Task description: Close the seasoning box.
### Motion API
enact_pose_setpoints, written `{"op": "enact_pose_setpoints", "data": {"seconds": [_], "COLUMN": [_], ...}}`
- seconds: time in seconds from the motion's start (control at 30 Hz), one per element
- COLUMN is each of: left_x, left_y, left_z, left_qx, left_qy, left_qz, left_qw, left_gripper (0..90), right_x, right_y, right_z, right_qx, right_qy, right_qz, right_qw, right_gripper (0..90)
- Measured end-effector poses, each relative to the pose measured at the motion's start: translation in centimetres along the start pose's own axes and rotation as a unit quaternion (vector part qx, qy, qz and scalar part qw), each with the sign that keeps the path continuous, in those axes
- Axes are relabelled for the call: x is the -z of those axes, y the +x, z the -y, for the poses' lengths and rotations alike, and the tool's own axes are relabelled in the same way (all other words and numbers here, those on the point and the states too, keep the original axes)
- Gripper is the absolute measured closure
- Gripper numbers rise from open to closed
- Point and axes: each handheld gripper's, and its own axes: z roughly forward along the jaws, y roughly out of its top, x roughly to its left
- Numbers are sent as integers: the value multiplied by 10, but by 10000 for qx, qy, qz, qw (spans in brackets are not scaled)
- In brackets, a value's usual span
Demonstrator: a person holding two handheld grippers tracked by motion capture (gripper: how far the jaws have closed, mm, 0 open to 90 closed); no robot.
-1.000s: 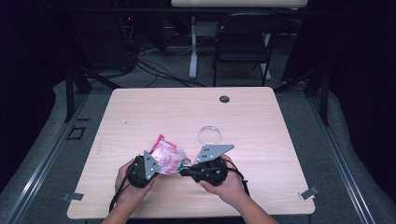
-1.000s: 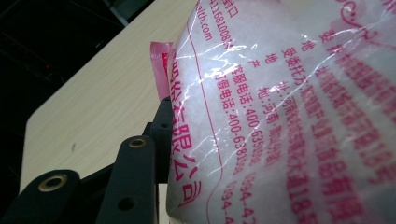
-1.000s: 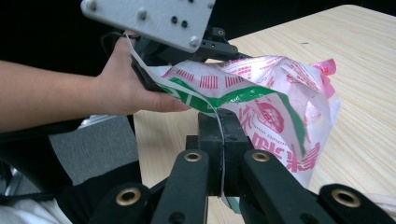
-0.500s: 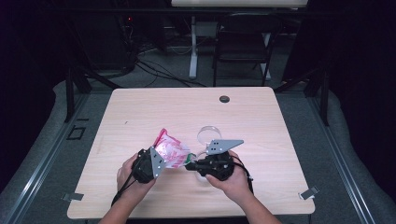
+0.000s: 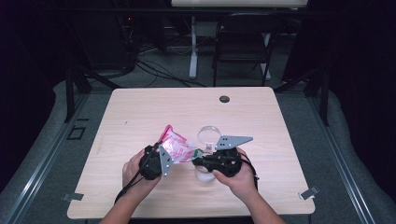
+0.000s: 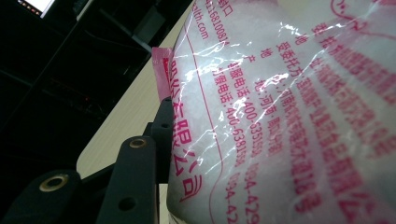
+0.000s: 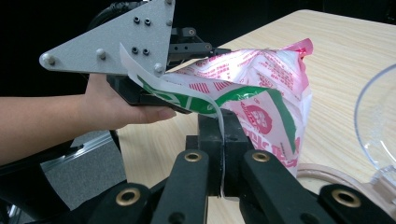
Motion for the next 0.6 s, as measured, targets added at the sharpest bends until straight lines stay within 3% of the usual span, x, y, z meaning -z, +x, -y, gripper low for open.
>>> {"op": "enact_pose_setpoints", "data": {"seconds": [0.3, 0.6], "left_x": [-6, -9], "left_y": [-6, -10], "left_z": [0, 2], "left_qx": [-1, -62], "left_qy": [-135, -110], "left_qz": [-87, -111], "left_qw": [9999, 9999], "left_gripper": [611, 611], "right_x": [3, 2], "right_y": [0, 1], "right_z": [4, 11], "right_qx": [27, 125], "right_qy": [22, 85], "right_qz": [166, 288], "right_qw": [9999, 9995], "right_gripper": [900, 900]}}
